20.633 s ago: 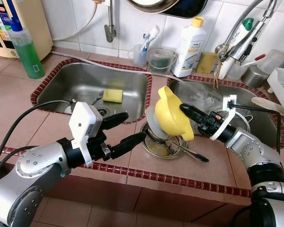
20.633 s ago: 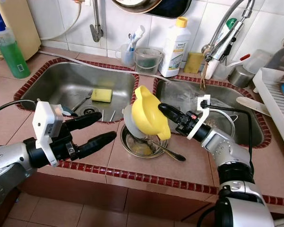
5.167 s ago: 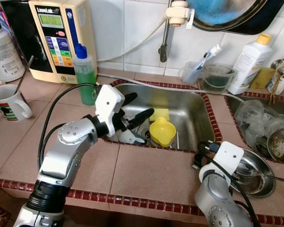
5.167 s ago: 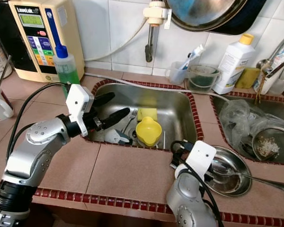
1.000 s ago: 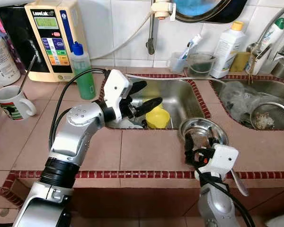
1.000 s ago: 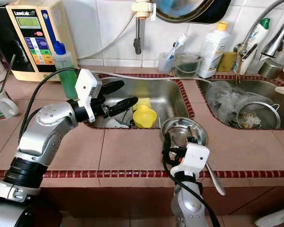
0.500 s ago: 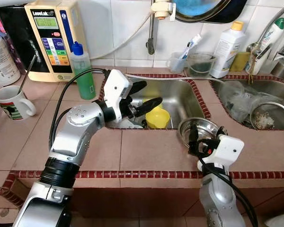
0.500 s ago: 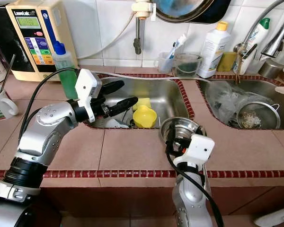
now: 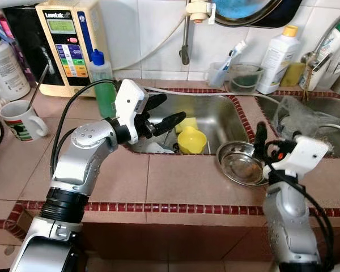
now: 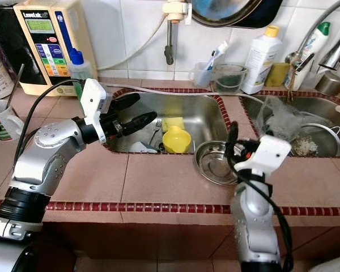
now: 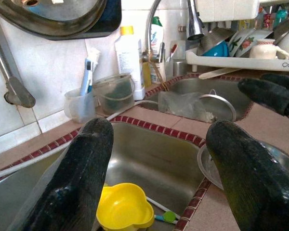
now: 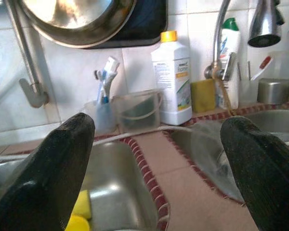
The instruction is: Kitchen organization
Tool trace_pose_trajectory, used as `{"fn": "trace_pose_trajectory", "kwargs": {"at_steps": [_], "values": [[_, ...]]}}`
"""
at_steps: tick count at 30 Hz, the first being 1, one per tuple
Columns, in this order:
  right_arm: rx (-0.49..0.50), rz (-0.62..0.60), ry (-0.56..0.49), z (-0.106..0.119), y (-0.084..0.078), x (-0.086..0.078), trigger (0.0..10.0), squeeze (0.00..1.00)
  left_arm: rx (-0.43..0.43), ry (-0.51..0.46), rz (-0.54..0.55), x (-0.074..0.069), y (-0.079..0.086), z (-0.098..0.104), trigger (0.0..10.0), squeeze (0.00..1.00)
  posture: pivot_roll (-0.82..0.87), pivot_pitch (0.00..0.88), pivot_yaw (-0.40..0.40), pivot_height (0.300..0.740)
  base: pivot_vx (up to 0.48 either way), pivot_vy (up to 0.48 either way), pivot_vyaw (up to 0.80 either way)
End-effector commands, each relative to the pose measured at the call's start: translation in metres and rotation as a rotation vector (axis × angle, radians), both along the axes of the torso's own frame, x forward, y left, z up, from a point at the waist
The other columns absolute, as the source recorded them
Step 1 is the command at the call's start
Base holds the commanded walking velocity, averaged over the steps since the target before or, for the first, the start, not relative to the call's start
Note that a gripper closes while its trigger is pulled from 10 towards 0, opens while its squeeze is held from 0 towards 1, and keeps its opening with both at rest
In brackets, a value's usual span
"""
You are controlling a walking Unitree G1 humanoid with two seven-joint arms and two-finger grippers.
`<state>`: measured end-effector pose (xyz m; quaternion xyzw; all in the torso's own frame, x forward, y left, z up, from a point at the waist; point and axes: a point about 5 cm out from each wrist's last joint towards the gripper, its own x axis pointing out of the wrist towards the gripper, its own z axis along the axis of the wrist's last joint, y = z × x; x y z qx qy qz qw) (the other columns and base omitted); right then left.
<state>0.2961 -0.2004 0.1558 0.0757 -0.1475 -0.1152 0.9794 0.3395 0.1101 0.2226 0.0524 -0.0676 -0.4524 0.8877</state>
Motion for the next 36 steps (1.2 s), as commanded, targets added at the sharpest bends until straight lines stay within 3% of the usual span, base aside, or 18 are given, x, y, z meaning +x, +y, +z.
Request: {"fn": "trace_pose_trajectory", "kwargs": {"at_steps": [1, 8, 10, 11, 14, 26, 36], "values": [[0.135, -0.242, -0.273, 0.101, -0.055, 0.024, 10.0, 0.0, -0.002, -0.011, 0.001, 0.002, 0.0, 0.006, 10.0, 0.0, -0.16, 0.0, 0.0, 0.74, 0.0, 0.0, 0.0], [0.117, -0.243, -0.278, 0.104, -0.057, 0.026, 10.0, 0.0, -0.013, -0.009, 0.01, 0.003, 0.002, 0.008, 10.0, 0.0, -0.16, 0.0, 0.0, 0.74, 0.0, 0.0, 0.0], [0.072, -0.228, -0.293, 0.108, -0.053, 0.026, 10.0, 0.0, -0.021, -0.014, 0.024, 0.004, 0.003, 0.009, 10.0, 0.0, -0.16, 0.0, 0.0, 0.74, 0.0, 0.0, 0.0], [0.056, -0.219, -0.304, 0.11, -0.05, 0.026, 10.0, 0.0, -0.024, -0.016, 0.03, 0.004, 0.003, 0.009, 10.0, 0.0, -0.16, 0.061, 0.08, 0.74, 0.0, 0.0, 0.0], [0.027, -0.199, -0.306, 0.11, -0.05, 0.025, 10.0, 0.0, -0.049, -0.02, 0.064, 0.007, 0.005, 0.01, 10.0, 0.0, -0.16, 0.06, 0.076, 0.74, 0.0, 0.0, 0.0], [-0.141, -0.131, -0.152, 0.098, -0.041, 0.027, 10.0, 0.0, -0.08, -0.042, 0.201, 0.012, 0.013, 0.01, 10.0, 0.0, -0.16, 0.05, 0.058, 0.74, 0.0, 0.0, 0.0], [-0.162, -0.041, -0.084, 0.086, -0.034, 0.026, 10.0, 0.0, -0.109, -0.013, 0.349, 0.019, 0.024, -0.002, 10.0, 0.0, -0.17, 0.038, 0.038, 0.74, 0.0, 0.0, 0.0]]}}
